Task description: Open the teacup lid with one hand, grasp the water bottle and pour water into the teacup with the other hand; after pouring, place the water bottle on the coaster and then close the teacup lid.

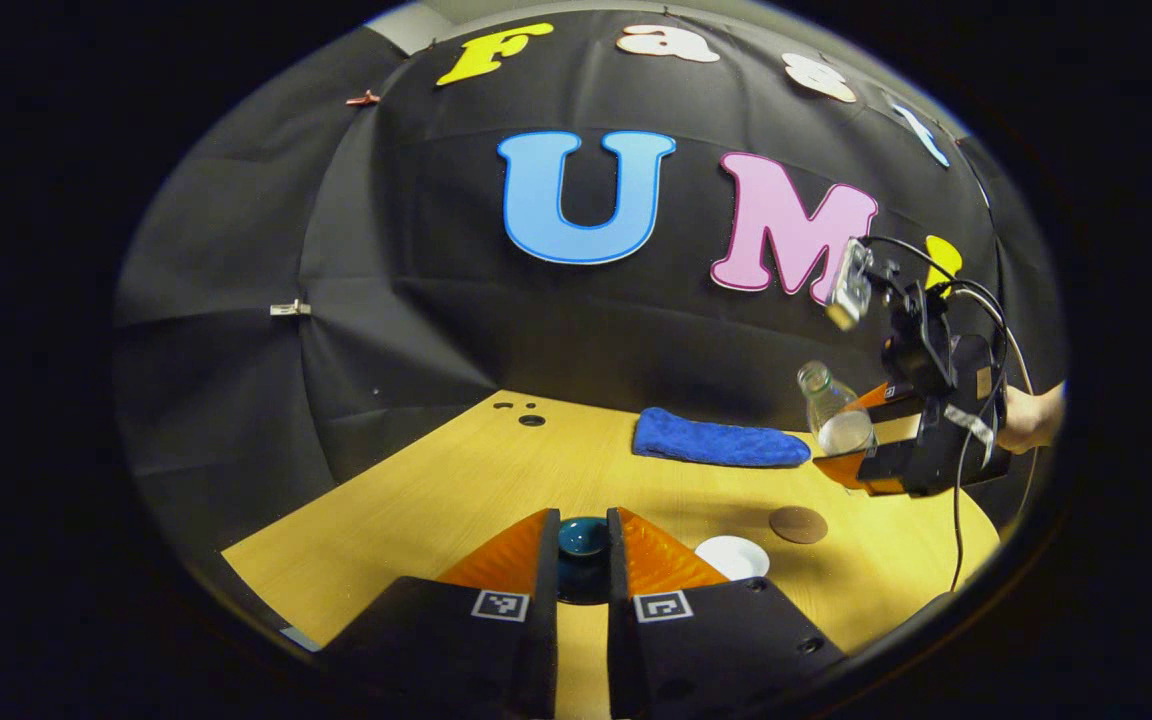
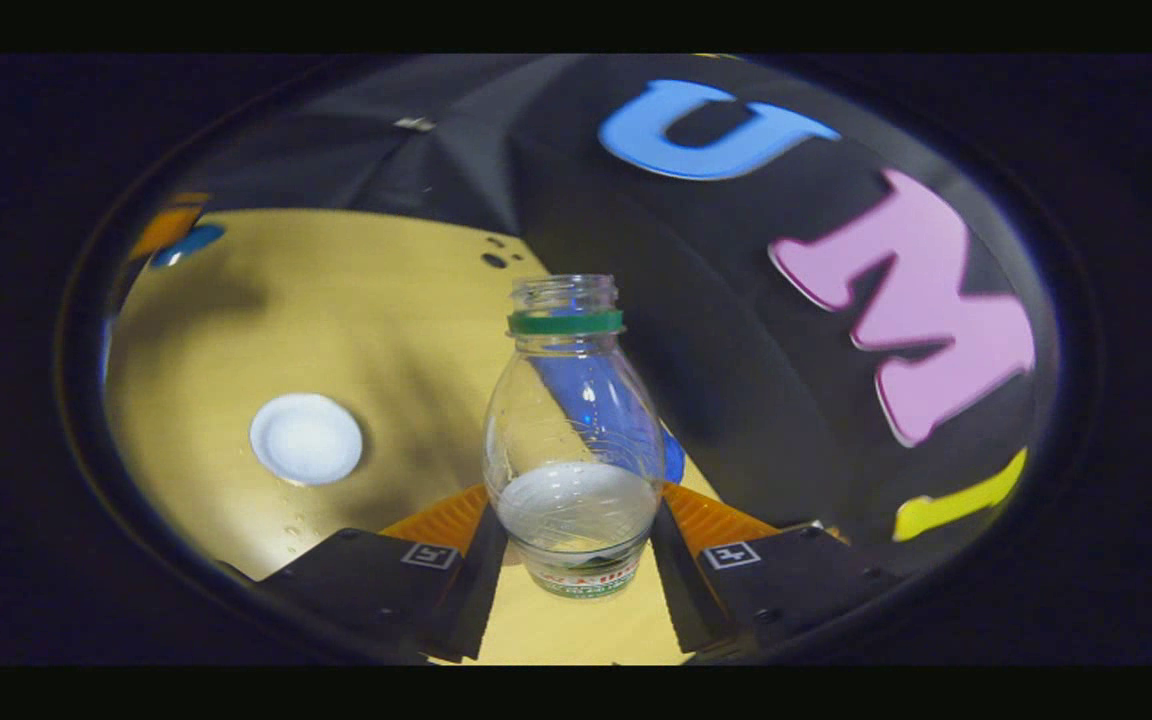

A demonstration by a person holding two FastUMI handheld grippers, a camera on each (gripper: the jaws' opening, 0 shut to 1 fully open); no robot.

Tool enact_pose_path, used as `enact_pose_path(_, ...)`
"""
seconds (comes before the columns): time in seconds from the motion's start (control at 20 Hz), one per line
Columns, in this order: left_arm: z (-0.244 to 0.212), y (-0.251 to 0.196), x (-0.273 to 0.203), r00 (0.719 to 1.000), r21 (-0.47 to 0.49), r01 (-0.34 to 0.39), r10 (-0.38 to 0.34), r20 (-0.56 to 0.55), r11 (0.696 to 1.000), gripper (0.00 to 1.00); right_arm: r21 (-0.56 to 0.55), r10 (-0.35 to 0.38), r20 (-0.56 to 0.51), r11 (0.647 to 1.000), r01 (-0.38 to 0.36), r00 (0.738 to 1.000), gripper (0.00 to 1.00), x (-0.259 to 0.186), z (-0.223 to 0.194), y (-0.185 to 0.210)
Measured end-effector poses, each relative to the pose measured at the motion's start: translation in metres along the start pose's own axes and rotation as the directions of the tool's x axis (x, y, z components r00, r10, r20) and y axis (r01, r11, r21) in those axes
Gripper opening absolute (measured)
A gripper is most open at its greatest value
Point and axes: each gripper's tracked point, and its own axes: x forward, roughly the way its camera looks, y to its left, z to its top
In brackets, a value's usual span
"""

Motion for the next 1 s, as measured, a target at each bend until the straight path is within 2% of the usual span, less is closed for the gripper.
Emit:
enact_pose_path(0.1, 0.007, -0.013, -0.002, 1.000, -0.008, 0.007, -0.007, 0.002, 1.000, 0.24, 0.177, -0.017, 0.042, 0.984, 0.009, 0.999, 0.73, -0.003, 0.002, -0.004)
enact_pose_path(0.15, 0.011, -0.017, 0.000, 1.000, -0.009, 0.004, -0.004, 0.007, 1.000, 0.24, 0.266, -0.026, 0.071, 0.964, 0.006, 0.997, 0.73, -0.003, 0.006, -0.004)
enact_pose_path(0.3, 0.010, -0.029, 0.006, 1.000, 0.003, 0.015, -0.015, 0.003, 1.000, 0.24, 0.498, -0.073, 0.176, 0.867, -0.024, 0.982, 0.73, -0.003, 0.019, -0.007)
enact_pose_path(0.4, 0.006, -0.034, 0.014, 1.000, 0.011, 0.022, -0.022, -0.009, 1.000, 0.24, 0.593, -0.090, 0.238, 0.802, -0.071, 0.967, 0.73, 0.001, 0.018, 0.000)
enact_pose_path(0.5, 0.002, -0.037, 0.020, 1.000, 0.024, 0.019, -0.019, -0.009, 1.000, 0.24, 0.636, -0.120, 0.262, 0.768, -0.077, 0.958, 0.73, 0.002, 0.018, 0.000)
enact_pose_path(0.55, -0.001, -0.040, 0.024, 1.000, 0.032, 0.021, -0.020, -0.006, 0.999, 0.21, 0.643, -0.136, 0.268, 0.763, -0.072, 0.954, 0.73, 0.005, 0.020, 0.000)
enact_pose_path(0.7, -0.007, -0.046, 0.035, 1.000, 0.040, 0.010, -0.010, -0.004, 0.999, 0.21, 0.648, -0.143, 0.279, 0.758, -0.076, 0.950, 0.74, 0.011, 0.018, 0.003)
enact_pose_path(0.75, -0.012, -0.048, 0.038, 1.000, 0.034, 0.007, -0.007, -0.006, 0.999, 0.24, 0.648, -0.138, 0.281, 0.757, -0.082, 0.950, 0.75, 0.015, 0.017, 0.007)
enact_pose_path(0.85, -0.015, -0.054, 0.040, 1.000, 0.023, 0.005, -0.005, -0.006, 1.000, 0.24, 0.629, -0.116, 0.278, 0.772, -0.089, 0.954, 0.75, 0.032, 0.007, 0.022)
enact_pose_path(1.0, -0.026, -0.061, 0.043, 1.000, 0.012, 0.007, -0.006, -0.024, 1.000, 0.24, 0.579, -0.106, 0.265, 0.813, -0.071, 0.958, 0.76, 0.038, -0.010, 0.045)
